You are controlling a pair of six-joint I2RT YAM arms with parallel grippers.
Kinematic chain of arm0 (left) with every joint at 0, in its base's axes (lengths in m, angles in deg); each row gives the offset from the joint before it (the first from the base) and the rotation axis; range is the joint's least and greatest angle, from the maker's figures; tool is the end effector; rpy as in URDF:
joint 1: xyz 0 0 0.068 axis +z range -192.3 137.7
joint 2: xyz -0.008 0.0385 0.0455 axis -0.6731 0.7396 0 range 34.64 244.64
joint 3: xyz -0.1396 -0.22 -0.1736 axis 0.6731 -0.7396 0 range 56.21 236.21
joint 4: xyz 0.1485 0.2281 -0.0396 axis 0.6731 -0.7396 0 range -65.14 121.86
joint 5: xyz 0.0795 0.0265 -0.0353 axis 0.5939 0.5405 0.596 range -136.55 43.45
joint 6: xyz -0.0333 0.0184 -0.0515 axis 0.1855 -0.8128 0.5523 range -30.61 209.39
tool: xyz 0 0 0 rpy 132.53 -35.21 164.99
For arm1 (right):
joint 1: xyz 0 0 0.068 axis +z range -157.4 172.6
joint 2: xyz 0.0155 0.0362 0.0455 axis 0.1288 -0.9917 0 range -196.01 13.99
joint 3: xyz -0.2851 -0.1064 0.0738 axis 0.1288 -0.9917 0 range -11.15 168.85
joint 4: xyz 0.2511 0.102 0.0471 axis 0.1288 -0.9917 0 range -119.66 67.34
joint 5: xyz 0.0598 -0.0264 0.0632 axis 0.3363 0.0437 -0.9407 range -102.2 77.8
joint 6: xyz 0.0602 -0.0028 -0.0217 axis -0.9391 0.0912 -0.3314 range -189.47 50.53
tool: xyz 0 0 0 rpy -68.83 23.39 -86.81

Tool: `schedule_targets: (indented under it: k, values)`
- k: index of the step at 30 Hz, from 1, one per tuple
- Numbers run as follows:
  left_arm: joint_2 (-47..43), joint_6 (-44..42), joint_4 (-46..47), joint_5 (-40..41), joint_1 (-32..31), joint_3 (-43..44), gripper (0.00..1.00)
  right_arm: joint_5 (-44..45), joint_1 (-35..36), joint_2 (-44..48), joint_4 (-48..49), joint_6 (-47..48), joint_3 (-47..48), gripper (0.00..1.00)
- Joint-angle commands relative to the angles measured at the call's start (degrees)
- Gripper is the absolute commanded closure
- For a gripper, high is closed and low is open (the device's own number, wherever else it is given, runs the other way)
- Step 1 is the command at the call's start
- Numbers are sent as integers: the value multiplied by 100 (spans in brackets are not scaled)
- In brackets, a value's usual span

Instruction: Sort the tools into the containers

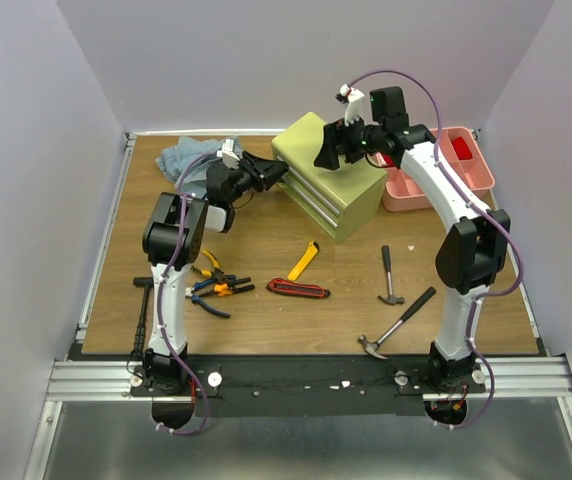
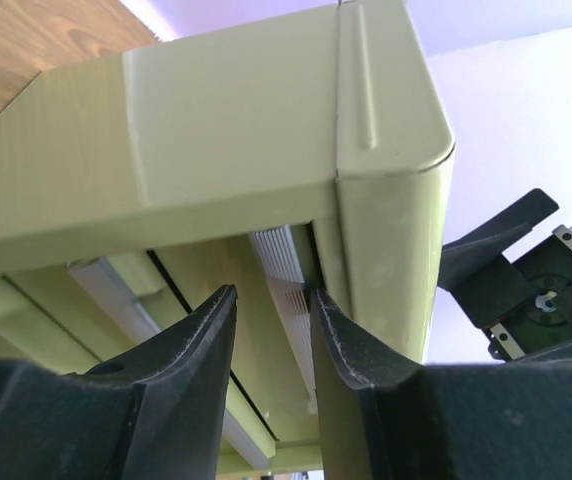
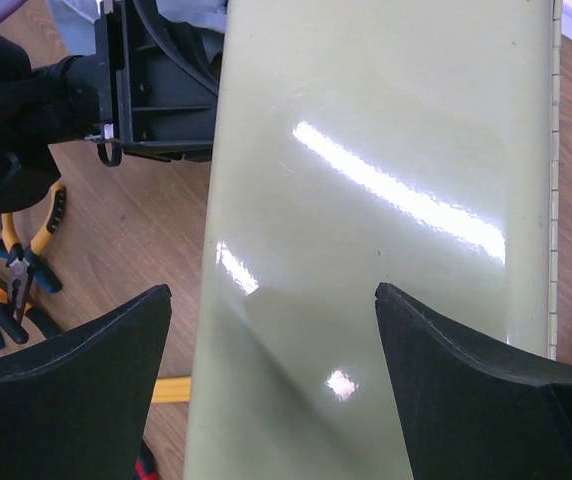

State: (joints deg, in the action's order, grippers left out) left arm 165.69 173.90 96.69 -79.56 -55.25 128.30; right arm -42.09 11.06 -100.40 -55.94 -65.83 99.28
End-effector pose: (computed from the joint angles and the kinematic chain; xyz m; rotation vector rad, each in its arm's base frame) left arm 0.5015 -0.1430 0.1643 -0.5355 1.6882 -1.7308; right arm 0.4686 0.1825 0.3628 -0.7056 2.0975 0.7208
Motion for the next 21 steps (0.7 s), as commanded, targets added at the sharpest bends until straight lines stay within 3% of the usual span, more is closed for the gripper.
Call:
schedule_targets:
  k: [1,7,12,15,17,21]
  values:
    - [404,118,414,33,-120,375,58,625,-26,-286,-1093,75,-558,8]
    - [843,399,1153,-82,-296,832,61,555,-26,-330,-1146,23,-619,7]
    - [923,637,1803,-47,-366,833,76,554,26,-417,-1181,5,-611,7]
    - [827,663,1883,-38,-340,692,94,581,70,-435,-1172,5,-611,7]
    - [713,690,1875,-47,-296,552,99,642,79,-453,-1146,14,-619,6]
    - [396,663,1533,-65,-182,253,100,949,88,-532,-1120,40,-602,6]
